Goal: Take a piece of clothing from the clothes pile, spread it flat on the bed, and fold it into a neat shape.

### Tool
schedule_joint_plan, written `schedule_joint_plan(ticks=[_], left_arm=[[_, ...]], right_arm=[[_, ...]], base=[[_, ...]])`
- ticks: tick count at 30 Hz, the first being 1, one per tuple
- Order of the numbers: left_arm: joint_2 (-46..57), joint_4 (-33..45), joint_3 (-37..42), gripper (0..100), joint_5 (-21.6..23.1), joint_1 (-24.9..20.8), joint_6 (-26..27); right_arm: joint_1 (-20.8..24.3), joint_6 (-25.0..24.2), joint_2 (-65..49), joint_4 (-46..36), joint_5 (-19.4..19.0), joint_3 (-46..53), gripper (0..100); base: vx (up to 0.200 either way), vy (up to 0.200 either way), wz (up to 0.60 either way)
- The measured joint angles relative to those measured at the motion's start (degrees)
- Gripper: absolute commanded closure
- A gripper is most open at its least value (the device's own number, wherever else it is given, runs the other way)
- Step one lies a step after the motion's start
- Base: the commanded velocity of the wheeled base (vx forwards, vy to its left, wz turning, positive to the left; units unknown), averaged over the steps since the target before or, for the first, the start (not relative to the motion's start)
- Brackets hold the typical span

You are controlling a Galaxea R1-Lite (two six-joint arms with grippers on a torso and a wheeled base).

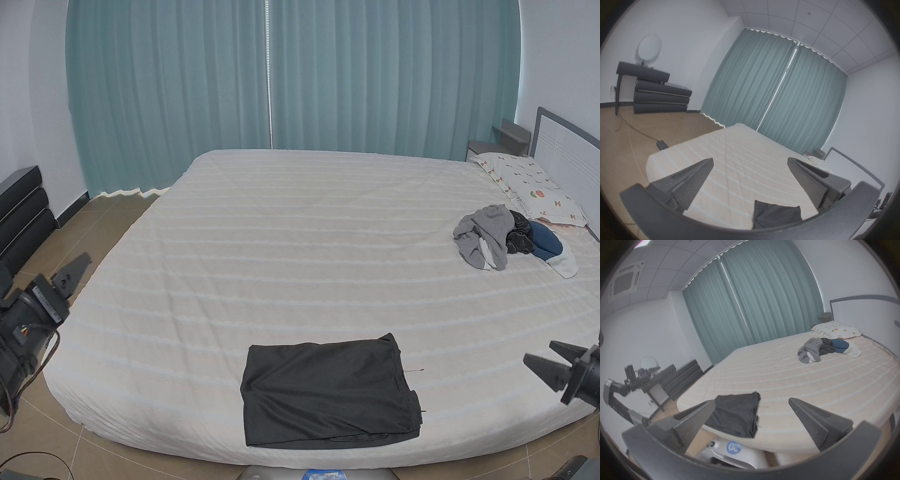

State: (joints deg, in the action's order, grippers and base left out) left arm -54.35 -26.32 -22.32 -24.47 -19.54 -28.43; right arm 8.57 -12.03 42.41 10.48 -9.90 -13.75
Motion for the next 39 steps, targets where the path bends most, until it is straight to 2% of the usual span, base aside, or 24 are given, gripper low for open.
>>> schedule_joint_plan(ticks=[5, 8, 12, 17, 32, 35, 39], left_arm=[[11.61, 8.81, 0.16, 0, -1.26, 1.46, 4.78], [18.96, 14.84, 0.28, 0, -1.74, 3.29, 7.94], [28.36, 22.0, 0.35, 0, -2.16, 5.4, 11.9], [36.33, 29.46, 0.48, 0, -2.38, 6.81, 13.9], [47.49, 32.17, 2.9, 0, -2.44, 10.23, 17.08], [48.26, 32.11, 3.58, 0, -2.41, 11.08, 17.57], [48.81, 31.6, 4.69, 0, -2.63, 11.72, 17.76]], right_arm=[[-3.17, 5.06, -13.42, -17.4, 0.13, -1.73, 0], [-5.62, 7.33, -20.72, -23.83, 0.24, -2.76, 0], [-8.27, 10.14, -28.33, -28.51, 0.29, -3.55, 0], [-9.42, 13.58, -35.15, -32.38, 1.23, -3.91, 0], [-9.01, 14.85, -41.51, -33.9, 8.56, -2.12, 0], [-9.01, 14.81, -41.68, -32.98, 10.34, 0.3, 0], [-9.01, 14.74, -41.78, -27.53, 10.93, 2.93, 0]], base=[[0.0, 0.0, 0.0], [0.0, 0.0, 0.0], [0.0, 0.0, 0.0], [0.0, 0.0, 0.0], [0.0, 0.0, 0.0], [0.0, 0.0, 0.0], [0.0, 0.0, 0.0]])
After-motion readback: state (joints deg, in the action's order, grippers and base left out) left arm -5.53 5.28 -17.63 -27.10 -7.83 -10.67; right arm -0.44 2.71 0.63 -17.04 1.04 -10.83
